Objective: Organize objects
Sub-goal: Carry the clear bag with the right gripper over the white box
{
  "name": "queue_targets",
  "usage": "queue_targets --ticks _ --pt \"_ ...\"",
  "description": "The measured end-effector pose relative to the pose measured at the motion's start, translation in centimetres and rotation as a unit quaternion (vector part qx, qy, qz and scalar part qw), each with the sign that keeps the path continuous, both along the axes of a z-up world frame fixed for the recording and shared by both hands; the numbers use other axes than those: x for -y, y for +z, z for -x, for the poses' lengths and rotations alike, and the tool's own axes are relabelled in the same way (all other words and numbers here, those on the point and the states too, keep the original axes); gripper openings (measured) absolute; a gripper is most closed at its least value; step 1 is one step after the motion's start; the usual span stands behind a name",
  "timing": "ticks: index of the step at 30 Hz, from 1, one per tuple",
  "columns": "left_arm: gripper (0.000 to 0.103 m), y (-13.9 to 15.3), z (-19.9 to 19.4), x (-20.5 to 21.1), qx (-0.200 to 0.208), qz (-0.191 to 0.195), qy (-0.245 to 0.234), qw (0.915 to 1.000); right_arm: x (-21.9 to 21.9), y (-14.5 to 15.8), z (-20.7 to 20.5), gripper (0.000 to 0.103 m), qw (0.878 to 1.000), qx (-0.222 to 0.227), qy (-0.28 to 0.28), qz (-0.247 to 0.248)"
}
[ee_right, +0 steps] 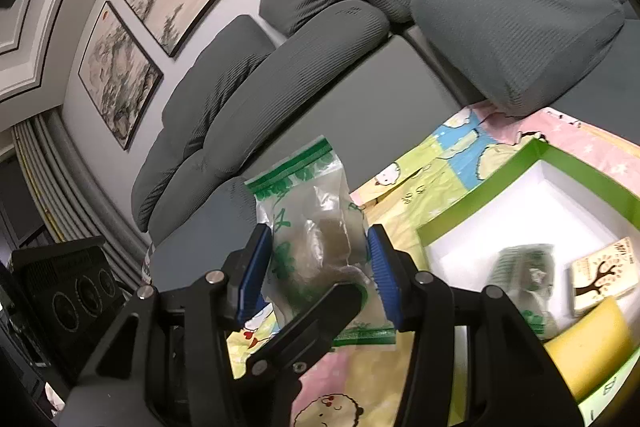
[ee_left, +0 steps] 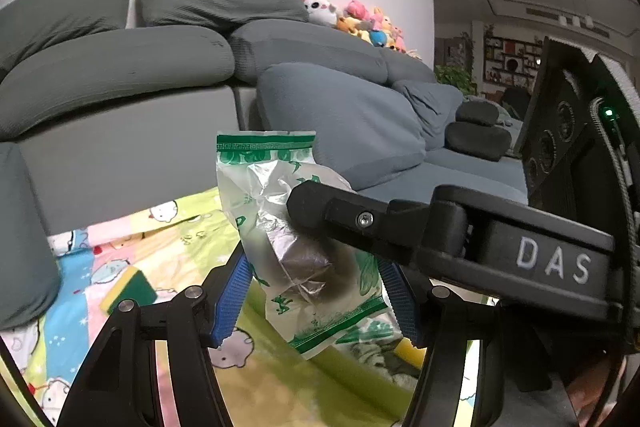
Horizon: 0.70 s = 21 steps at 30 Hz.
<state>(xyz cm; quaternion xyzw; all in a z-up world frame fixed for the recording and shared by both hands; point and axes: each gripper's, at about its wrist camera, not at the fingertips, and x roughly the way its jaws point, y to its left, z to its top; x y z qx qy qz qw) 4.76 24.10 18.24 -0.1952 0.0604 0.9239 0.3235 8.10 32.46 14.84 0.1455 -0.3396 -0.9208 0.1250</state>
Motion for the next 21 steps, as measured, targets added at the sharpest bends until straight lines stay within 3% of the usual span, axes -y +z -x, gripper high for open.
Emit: queue_targets --ticks 13,21 --pt "0.064 -1.0 0.2 -3.7 0.028 0.013 -0.037 0.9988 -3.5 -1.5 -0.9 0.049 0.998 0.038 -0.048 0.032" --pt "0.064 -2.8 1.4 -6.6 0.081 0.033 -0.068 0.9938 -6.0 -3.8 -0.6 0.049 0.992 0.09 -0.074 0.054"
